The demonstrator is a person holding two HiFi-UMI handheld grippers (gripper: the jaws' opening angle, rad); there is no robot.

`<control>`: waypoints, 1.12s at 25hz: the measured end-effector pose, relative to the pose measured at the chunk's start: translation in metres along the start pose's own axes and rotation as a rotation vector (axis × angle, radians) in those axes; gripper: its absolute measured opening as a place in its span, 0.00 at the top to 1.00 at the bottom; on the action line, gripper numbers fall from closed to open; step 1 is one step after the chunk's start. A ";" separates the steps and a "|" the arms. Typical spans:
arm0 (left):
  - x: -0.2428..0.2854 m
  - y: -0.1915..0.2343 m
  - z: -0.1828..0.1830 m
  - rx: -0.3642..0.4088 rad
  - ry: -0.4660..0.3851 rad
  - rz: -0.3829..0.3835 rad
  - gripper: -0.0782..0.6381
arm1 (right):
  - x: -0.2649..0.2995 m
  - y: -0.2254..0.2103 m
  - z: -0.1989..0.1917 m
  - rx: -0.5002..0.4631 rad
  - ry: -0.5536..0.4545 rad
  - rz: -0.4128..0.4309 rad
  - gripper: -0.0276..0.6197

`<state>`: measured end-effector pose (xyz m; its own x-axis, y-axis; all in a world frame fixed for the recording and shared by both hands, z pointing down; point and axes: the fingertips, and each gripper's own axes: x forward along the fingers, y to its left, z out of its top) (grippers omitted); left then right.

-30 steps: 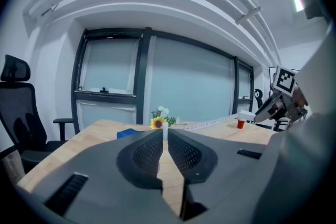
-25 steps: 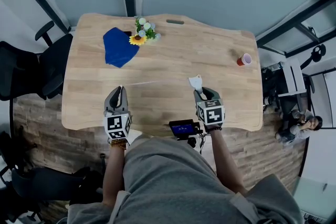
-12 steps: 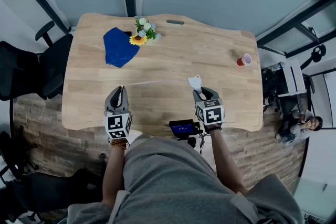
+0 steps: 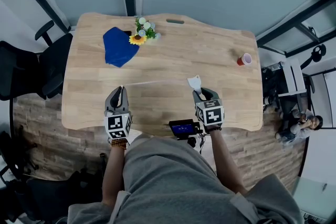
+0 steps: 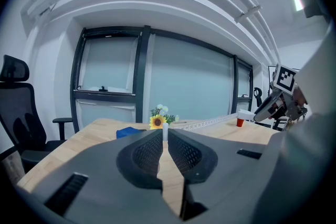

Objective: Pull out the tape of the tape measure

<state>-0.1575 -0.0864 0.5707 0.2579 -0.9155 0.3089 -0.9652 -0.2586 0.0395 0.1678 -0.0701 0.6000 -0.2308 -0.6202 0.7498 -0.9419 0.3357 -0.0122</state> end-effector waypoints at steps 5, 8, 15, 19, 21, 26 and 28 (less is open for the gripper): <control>0.000 0.000 -0.001 -0.004 0.005 -0.001 0.84 | 0.001 0.000 0.000 0.001 0.006 -0.001 0.76; 0.001 -0.001 -0.001 -0.001 0.006 -0.003 0.84 | 0.002 0.000 0.001 -0.003 0.001 0.005 0.76; 0.002 -0.005 -0.005 0.005 0.030 -0.014 0.84 | 0.002 0.001 -0.001 -0.002 0.004 0.009 0.76; 0.004 -0.008 -0.005 0.011 0.018 -0.025 0.84 | 0.003 0.000 -0.002 -0.001 0.004 0.010 0.76; 0.005 -0.010 -0.005 0.015 0.017 -0.031 0.84 | 0.004 0.000 -0.002 0.001 0.005 0.011 0.76; 0.006 -0.015 -0.008 0.022 0.028 -0.047 0.84 | 0.004 0.001 -0.004 0.001 0.012 0.015 0.76; 0.007 -0.017 -0.010 0.024 0.040 -0.055 0.84 | 0.005 0.002 -0.006 0.002 0.016 0.016 0.76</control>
<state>-0.1396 -0.0848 0.5818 0.3082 -0.8867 0.3445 -0.9481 -0.3159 0.0351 0.1664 -0.0686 0.6074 -0.2422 -0.6035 0.7597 -0.9386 0.3439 -0.0261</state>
